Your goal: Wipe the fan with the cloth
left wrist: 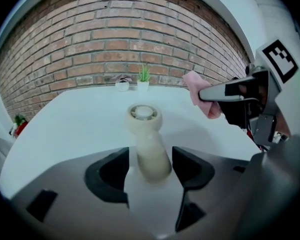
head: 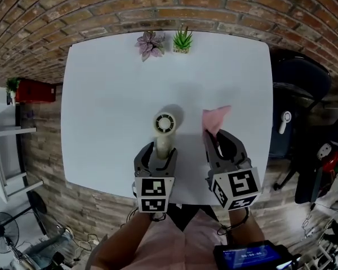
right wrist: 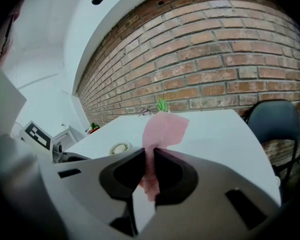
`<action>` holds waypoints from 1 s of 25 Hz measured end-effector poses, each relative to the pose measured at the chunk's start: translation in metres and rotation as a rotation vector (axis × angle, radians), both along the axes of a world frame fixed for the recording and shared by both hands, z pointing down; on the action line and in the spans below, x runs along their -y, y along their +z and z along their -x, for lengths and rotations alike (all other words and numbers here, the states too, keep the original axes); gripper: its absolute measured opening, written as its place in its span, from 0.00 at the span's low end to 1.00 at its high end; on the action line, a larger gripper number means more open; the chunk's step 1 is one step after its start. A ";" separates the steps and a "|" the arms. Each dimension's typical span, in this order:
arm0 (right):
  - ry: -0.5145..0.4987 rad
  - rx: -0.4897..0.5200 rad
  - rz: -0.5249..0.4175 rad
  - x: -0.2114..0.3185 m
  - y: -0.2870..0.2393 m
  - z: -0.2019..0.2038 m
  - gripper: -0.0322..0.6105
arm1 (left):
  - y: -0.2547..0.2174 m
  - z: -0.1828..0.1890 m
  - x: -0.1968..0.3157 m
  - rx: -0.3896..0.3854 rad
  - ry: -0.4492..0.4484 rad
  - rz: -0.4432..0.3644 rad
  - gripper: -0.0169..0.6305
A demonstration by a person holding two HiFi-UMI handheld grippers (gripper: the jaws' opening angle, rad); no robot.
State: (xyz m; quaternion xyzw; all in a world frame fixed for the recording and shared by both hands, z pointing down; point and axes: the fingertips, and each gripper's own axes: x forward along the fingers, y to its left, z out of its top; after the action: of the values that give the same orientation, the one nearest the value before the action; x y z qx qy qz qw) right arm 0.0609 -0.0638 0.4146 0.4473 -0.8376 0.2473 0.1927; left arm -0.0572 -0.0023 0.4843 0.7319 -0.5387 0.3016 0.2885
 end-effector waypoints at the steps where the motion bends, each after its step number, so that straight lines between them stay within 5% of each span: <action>1: 0.001 -0.001 0.001 0.000 0.001 -0.001 0.12 | 0.002 0.000 0.000 -0.001 -0.004 0.006 0.45; 25: 0.013 0.002 -0.002 -0.004 -0.002 -0.004 0.12 | 0.011 0.002 0.003 0.031 0.014 0.043 0.41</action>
State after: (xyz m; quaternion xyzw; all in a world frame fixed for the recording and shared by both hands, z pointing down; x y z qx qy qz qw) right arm 0.0650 -0.0599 0.4128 0.4527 -0.8352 0.2481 0.1896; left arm -0.0594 -0.0049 0.4948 0.7245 -0.5313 0.3265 0.2935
